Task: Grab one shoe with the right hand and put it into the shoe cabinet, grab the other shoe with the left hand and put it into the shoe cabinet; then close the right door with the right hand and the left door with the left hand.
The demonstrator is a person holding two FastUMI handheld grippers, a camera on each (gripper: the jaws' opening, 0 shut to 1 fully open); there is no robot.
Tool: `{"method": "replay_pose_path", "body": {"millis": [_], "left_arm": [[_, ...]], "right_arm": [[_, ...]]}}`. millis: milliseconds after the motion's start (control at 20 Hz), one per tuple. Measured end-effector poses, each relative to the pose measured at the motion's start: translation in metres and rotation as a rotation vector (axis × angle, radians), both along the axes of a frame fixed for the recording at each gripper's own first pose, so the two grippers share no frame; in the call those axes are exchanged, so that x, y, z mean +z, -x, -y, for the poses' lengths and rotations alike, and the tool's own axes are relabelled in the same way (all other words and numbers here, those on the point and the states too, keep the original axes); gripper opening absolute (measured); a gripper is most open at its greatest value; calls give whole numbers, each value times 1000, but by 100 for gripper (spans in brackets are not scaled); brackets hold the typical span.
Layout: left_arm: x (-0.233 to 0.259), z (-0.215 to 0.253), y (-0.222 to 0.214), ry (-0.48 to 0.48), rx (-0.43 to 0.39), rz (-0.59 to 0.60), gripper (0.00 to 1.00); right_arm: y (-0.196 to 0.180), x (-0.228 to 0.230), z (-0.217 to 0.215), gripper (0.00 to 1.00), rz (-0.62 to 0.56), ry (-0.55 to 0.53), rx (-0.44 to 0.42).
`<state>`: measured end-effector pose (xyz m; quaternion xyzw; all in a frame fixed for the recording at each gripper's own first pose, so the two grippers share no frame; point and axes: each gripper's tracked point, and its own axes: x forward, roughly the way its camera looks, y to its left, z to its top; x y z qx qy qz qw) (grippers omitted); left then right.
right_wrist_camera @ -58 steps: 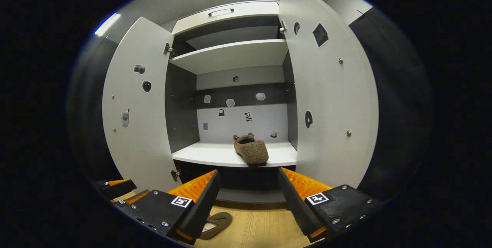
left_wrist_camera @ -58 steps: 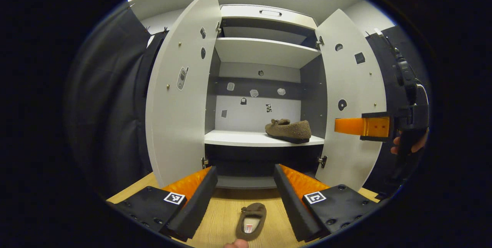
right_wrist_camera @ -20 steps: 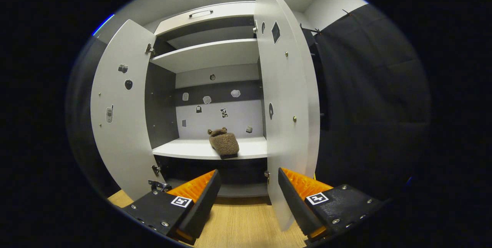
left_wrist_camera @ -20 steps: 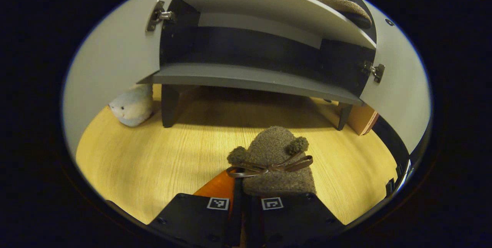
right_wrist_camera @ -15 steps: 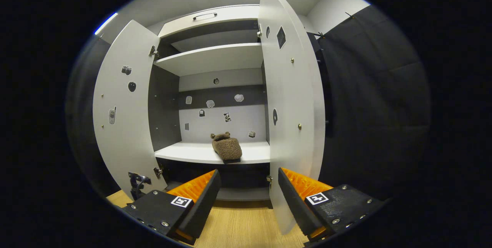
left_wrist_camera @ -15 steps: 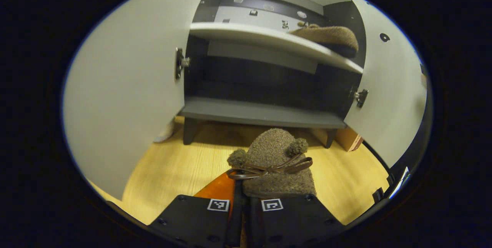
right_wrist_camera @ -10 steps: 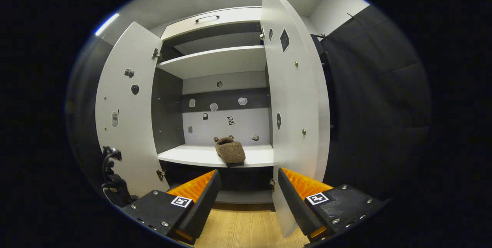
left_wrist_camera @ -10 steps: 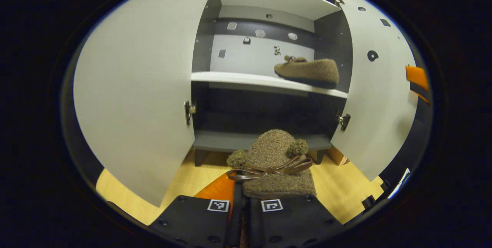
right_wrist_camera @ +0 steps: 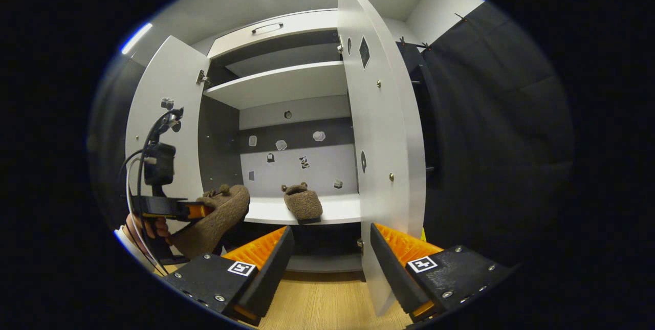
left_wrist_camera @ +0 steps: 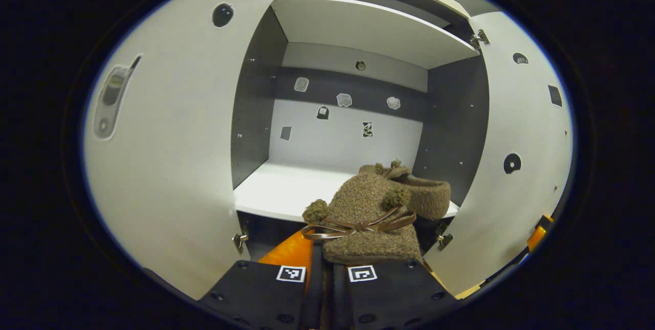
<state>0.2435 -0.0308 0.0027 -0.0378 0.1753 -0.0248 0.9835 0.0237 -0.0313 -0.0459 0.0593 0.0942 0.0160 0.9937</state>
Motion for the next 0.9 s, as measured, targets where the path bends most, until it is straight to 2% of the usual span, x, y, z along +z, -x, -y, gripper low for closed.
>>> {"method": "replay_pose_path", "body": {"millis": [250,400,500,700,800,900], "left_arm": [[-7,-6,-85,8,45,-46,17],[-22,-20,-127,-76,74,-71,16],[-39,-20,-143,-90,81,-114,16],[-70,-30,-163,-51,141,-207,17],[-80,-42,-167,-70,168,-227,21],[-82,-46,-167,-69,181,-227,34]], "right_arm": [[-2,2,-10,92,2,22,16],[-1,3,-19,92,6,22,32],[1,-2,-28,92,-8,4,52],[4,-5,-37,92,-27,7,72],[6,-6,-41,92,-34,0,72],[5,-7,-41,92,-40,-3,64]]}}
